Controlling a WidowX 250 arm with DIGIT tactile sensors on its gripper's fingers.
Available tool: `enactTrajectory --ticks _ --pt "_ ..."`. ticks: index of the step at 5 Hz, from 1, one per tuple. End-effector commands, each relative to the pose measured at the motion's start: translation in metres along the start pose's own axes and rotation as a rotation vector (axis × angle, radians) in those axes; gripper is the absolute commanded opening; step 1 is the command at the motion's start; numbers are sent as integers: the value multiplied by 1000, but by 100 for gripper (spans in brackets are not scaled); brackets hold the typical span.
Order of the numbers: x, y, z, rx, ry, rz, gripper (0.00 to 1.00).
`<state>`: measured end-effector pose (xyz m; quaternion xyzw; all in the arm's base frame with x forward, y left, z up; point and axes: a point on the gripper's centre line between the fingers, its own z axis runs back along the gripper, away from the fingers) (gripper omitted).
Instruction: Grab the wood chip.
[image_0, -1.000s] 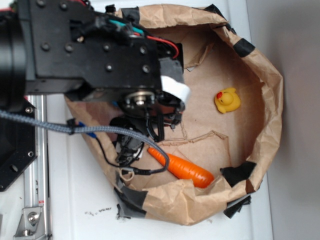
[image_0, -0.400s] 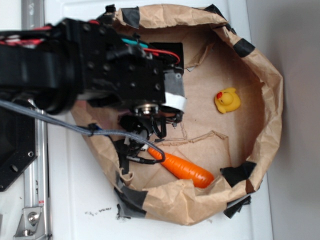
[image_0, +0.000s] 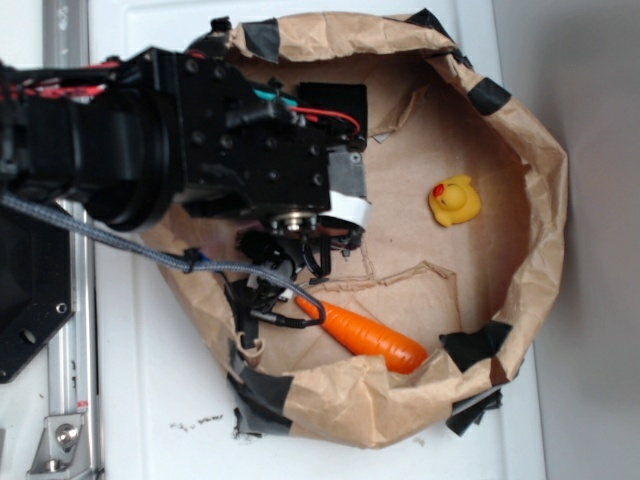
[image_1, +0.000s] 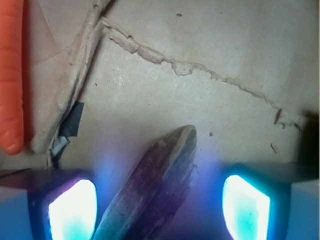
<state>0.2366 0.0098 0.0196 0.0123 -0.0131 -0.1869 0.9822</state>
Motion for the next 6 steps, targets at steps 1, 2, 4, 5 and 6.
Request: enactTrajectory --ticks 1,2,4,5,6 --pt "-5 -13 -14 -38 20 -6 100" --pt "-11 -24 -26 -91 45 5 98" --pt "-13 -36 -23 -65 44 47 0" --pt "-12 -31 -13 -51 18 58 0" --pt "-11 -25 9 -22 -18 78 0"
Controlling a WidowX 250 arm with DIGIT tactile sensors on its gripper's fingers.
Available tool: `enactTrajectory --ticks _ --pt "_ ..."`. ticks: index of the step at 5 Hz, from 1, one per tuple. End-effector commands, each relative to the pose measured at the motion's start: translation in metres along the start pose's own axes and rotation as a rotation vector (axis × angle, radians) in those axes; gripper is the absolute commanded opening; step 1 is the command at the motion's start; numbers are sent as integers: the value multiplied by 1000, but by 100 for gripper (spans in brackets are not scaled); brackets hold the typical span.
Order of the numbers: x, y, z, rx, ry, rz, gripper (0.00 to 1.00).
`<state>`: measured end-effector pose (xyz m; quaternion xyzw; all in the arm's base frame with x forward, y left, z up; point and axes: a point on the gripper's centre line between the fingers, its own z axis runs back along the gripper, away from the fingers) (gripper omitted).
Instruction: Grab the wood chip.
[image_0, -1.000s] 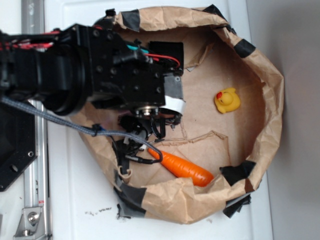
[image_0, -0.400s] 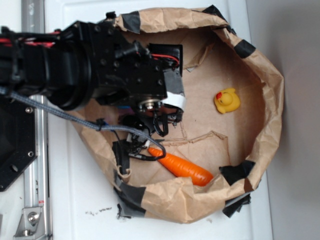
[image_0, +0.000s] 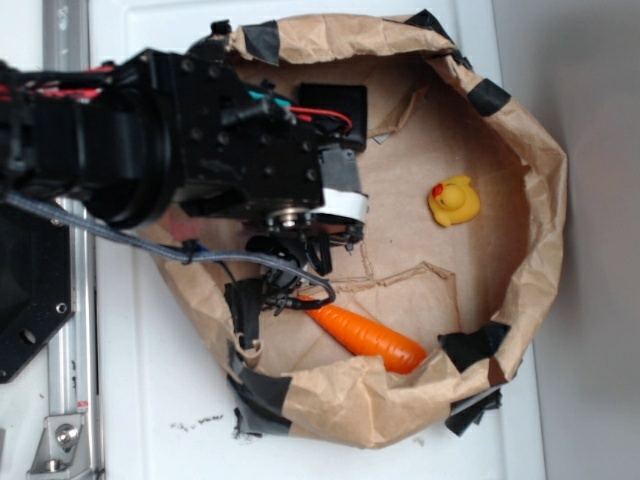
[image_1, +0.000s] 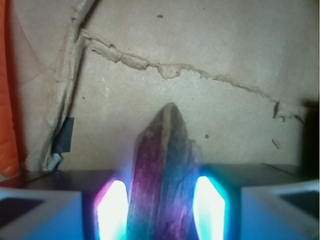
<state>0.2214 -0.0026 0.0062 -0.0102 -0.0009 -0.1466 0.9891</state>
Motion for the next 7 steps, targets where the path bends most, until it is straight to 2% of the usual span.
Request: enactTrajectory --ticks 1,2,3,4,5,7 --pt "0 -3 42 43 -59 35 0" --pt "2 14 92 47 -176 169 0" --pt "3 21 143 40 -203 254 0" --pt "16 22 166 68 -143 307 0" --pt "26 17 166 55 -134 280 0" --pt "36 13 160 73 -130 251 0"
